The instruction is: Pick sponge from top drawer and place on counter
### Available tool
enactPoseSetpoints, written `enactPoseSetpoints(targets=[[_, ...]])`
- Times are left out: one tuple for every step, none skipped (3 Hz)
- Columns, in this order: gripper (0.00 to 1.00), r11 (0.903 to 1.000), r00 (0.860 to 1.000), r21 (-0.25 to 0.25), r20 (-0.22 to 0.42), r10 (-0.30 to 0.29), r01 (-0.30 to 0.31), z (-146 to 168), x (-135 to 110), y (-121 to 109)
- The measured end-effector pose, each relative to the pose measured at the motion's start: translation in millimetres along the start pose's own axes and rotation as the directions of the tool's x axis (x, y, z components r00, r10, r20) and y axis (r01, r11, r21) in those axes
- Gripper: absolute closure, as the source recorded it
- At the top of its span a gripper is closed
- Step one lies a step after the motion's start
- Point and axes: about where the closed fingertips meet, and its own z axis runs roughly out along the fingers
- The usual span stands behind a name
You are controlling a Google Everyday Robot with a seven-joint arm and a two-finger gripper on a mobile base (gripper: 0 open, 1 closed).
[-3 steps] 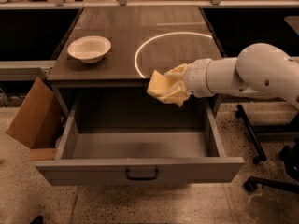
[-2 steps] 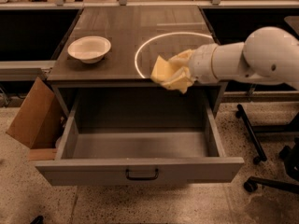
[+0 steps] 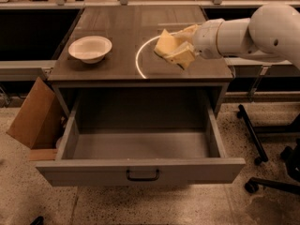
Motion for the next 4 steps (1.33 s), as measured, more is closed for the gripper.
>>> enactPoseSetpoints(targets=[[0.58, 0.9974, 0.997, 0.023, 0.032, 0.067, -0.068, 15.9, -0.5, -27.8], [0.35, 0.9929, 0.993, 0.034, 0.047, 0.112, -0.114, 27.0, 2.0, -45.2], [0.11, 0.9888, 0.988, 0.031, 0.046, 0.144, -0.146, 36.9, 6.2, -54.1], [0.0, 0.9853, 0.985, 0.019, 0.036, 0.169, -0.17, 44.6, 12.4, -57.4]])
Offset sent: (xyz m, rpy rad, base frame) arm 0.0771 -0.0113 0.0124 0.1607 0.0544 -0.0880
